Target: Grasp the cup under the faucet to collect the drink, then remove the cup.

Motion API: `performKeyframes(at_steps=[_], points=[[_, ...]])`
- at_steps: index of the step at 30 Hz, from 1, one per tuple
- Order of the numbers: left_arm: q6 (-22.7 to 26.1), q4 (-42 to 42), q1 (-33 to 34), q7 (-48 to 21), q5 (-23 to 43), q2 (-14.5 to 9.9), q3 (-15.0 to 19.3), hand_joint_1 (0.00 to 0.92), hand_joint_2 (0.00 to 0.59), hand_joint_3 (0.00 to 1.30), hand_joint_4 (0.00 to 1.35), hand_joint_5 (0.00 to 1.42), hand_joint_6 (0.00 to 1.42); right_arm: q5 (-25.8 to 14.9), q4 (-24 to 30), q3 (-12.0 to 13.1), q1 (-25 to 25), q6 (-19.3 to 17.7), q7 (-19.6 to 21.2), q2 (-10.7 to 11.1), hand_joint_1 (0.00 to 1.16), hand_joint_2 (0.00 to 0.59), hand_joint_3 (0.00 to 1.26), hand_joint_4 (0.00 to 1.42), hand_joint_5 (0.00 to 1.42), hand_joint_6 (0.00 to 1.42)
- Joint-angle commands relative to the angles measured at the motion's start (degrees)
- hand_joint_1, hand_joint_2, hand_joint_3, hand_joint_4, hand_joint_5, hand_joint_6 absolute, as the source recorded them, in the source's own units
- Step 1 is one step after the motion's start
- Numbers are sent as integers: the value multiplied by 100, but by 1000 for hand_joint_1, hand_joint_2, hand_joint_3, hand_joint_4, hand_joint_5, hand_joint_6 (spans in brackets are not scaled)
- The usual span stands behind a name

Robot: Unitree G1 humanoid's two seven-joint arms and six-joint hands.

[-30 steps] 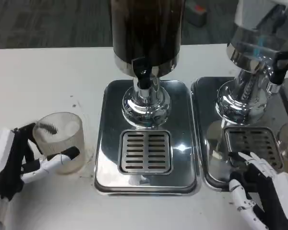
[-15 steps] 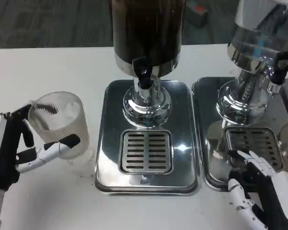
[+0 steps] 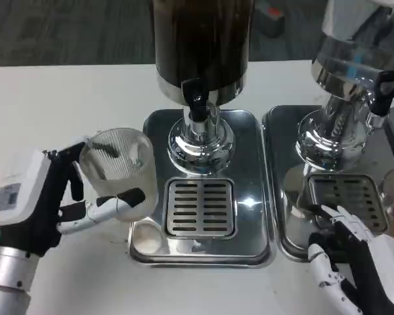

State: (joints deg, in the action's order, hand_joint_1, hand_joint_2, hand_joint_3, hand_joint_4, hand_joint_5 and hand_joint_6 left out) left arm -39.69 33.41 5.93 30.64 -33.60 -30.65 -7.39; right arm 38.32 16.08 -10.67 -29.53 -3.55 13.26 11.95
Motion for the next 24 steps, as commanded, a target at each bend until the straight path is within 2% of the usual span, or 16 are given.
performKeyframes(at_steps=[1, 24], points=[[-57, -2, 221, -52, -77, 135, -102, 269, 94, 744, 873, 1112, 1424, -7, 132, -26, -61, -101, 60, -31, 51, 499, 220, 106, 86, 245], [-33, 509, 720, -86, -266, 498, -468, 269, 94, 746, 892, 1124, 1424, 119, 885, -128, -269, -63, -28, -119, 89, 517, 228, 111, 97, 245]])
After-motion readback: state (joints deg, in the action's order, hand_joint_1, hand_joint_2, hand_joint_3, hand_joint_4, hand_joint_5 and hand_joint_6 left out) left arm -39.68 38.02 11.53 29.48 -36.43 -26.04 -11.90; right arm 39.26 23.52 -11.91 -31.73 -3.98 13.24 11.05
